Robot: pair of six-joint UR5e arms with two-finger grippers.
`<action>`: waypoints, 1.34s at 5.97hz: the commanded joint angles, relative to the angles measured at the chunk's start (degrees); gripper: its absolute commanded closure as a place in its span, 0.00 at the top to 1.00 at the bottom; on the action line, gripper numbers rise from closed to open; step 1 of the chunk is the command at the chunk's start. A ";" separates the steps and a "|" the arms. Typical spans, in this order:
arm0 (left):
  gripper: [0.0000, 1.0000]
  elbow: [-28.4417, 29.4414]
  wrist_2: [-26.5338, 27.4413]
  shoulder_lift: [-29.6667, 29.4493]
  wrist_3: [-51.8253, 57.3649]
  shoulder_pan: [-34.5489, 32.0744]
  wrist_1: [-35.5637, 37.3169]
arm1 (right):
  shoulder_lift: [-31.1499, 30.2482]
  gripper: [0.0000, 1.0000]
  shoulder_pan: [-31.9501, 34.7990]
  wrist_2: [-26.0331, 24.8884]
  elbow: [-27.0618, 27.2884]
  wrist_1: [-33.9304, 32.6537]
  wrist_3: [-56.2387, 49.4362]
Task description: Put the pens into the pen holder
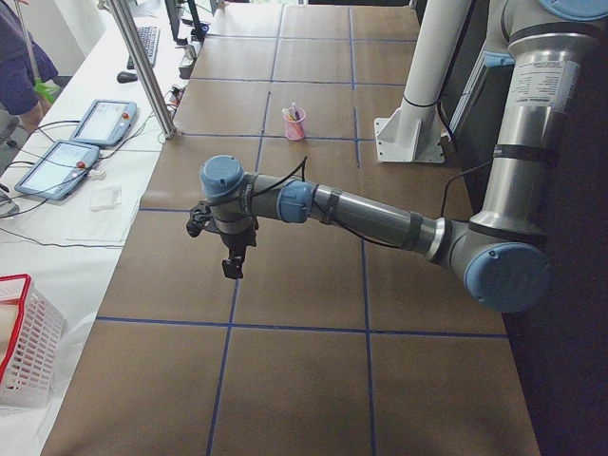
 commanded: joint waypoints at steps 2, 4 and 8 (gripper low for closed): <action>1.00 -1.06 -0.16 6.06 2.29 -1.60 -0.23 | 0.24 1.00 0.63 0.11 -0.20 0.15 5.00; 1.00 0.16 -2.26 6.25 2.29 -3.01 -2.25 | 0.07 1.00 0.54 0.28 -0.20 0.06 5.09; 1.00 -1.93 -1.66 7.74 2.38 -3.01 -1.99 | 0.07 1.00 0.45 0.37 -0.37 0.06 5.00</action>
